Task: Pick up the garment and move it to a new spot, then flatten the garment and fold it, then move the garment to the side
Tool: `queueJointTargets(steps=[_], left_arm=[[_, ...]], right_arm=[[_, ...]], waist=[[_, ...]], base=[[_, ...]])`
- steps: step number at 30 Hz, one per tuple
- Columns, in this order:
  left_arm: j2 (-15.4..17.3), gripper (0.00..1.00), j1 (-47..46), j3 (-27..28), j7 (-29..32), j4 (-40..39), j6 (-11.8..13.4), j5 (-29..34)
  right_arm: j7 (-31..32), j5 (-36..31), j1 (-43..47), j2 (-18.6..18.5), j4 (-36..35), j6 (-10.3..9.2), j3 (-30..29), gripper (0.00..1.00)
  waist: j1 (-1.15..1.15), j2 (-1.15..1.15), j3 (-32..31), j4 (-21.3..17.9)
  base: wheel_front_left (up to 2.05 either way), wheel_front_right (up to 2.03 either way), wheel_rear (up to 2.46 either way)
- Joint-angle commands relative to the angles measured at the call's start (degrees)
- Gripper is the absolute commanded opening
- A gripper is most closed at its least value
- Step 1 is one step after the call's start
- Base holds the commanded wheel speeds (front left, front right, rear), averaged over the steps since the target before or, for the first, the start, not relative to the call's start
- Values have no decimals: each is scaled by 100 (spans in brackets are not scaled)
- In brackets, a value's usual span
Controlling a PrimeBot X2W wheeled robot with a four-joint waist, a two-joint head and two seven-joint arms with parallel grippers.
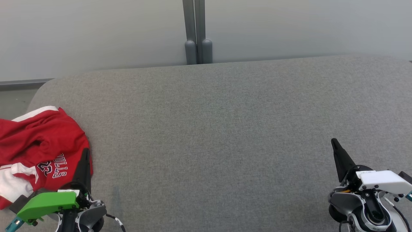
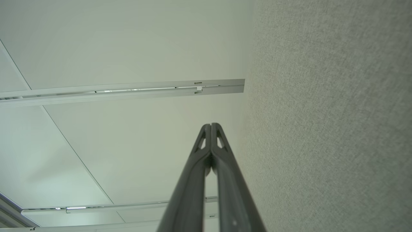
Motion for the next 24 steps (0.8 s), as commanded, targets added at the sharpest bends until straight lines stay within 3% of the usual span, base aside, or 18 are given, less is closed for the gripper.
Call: queueJointTargets(steps=[1,24], left_arm=[[42,0,-75,12,15,-7,-7,6],[42,0,-75,12,15,-7,-7,7]], right_arm=[[10,43,58,-23,-30,4,-4,0],[10,43,59,-23,-30,4,-4,0]], waist=[[0,0,0,0],[0,0,0,0]], base=[[0,0,0],[0,0,0]])
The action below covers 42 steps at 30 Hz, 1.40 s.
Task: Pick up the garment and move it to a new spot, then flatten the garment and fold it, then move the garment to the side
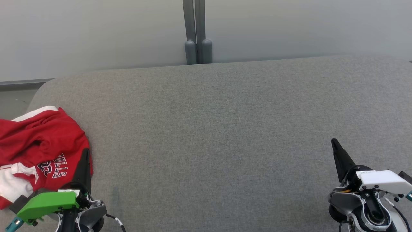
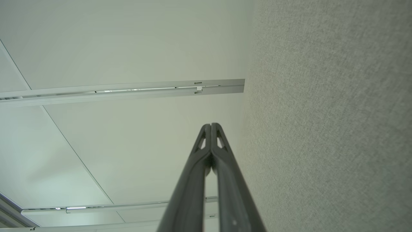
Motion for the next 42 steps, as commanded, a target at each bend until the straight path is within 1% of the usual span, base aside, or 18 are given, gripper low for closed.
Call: queueJointTargets(steps=[1,23,24,27,33,37,42], left_arm=[[42,0,-75,12,16,-7,-7,7],[42,0,-75,12,15,-7,-7,7],[-1,100,1,0,-3,6,1,1],[-46,100,116,-16,-12,169,1,3],[-34,100,98,-93,-170,212,1,144],[-20,100,71,-110,-283,245,1,393],[-18,100,34,-109,-420,288,2,860]], right_arm=[[10,43,59,-23,-30,3,-4,0],[10,43,59,-23,-30,3,-4,0],[-1,-1,0,1,5,-1,0,100],[-6,-8,82,46,153,-2,10,100],[-158,-153,81,5,119,-2,136,100],[-281,-341,57,-52,126,-1,263,100],[-418,-740,19,-66,154,-1,316,100]], waist=[[0,0,0,0],[0,0,0,0],[0,0,0,0],[0,0,2,0],[0,0,8,0],[0,0,13,1],[0,0,25,3]], base=[[0,0,0],[0,0,0],[0,0,0],[0,0,0],[0,0,0],[0,0,0],[0,0,0]])
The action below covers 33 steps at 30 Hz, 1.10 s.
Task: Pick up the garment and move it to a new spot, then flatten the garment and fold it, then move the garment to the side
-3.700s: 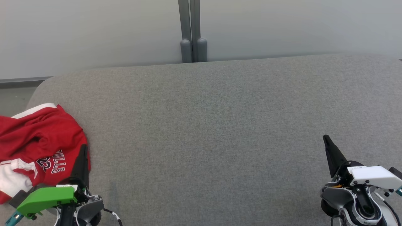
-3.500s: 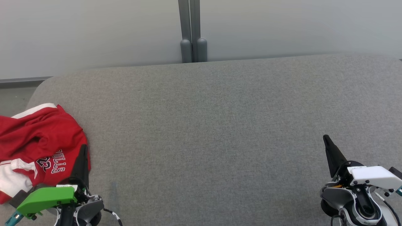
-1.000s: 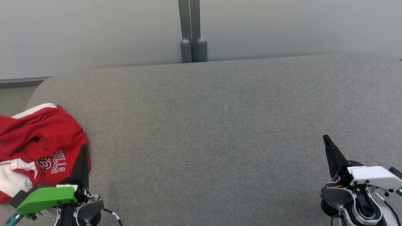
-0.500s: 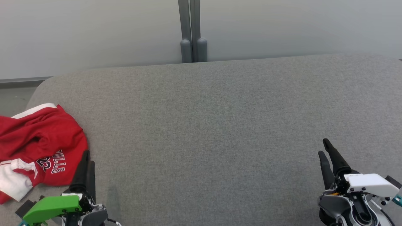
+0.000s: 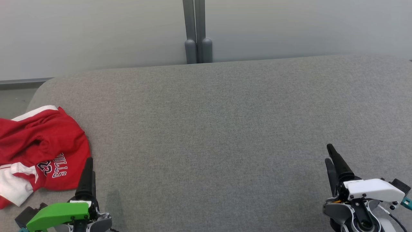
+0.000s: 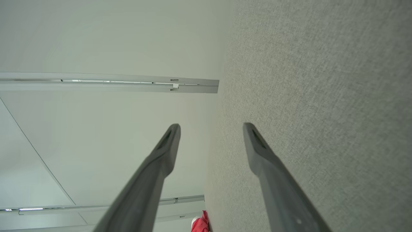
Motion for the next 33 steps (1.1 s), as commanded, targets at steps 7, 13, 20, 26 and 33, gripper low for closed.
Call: queueJointTargets(steps=[7,13,20,26,33], left_arm=[[39,100,-205,-19,-225,-15,-2,869],[43,100,-222,-58,-364,20,-1,1567],[48,100,-242,-143,-513,44,-1,2379],[54,100,-236,-169,-632,62,-1,3098],[64,100,-236,-189,-807,105,92,4181]], right_arm=[[-228,-801,-192,-21,-13,11,40,100],[-366,-1524,-225,-11,62,12,98,100],[-517,-2361,-259,13,107,12,130,100],[-637,-3100,-279,23,129,13,187,100],[-809,-4061,-317,27,215,14,232,100]], waist=[[0,0,12,7],[0,0,19,12],[0,0,36,14],[0,0,42,11],[0,0,55,10]], base=[[0,0,0],[0,0,0],[0,0,0],[0,0,0],[0,0,0]])
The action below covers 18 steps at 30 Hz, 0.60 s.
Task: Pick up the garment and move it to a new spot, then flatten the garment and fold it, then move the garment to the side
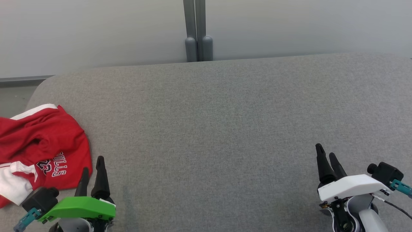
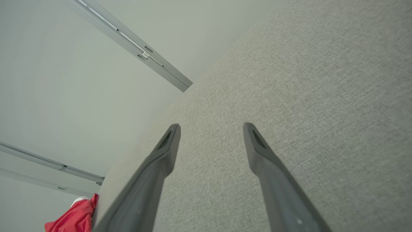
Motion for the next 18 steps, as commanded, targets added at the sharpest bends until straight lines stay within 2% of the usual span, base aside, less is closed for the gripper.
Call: queueJointTargets(steps=[1,18], left_arm=[[53,100,-155,-18,-65,-48,42,268],[136,100,-150,-186,-347,40,240,1510]], right_arm=[[-73,-208,-162,-20,-32,14,9,100],[-353,-1544,-183,-30,107,15,127,100]], waist=[[0,0,3,3],[0,0,35,-3]], base=[[0,0,0],[0,0,0]])
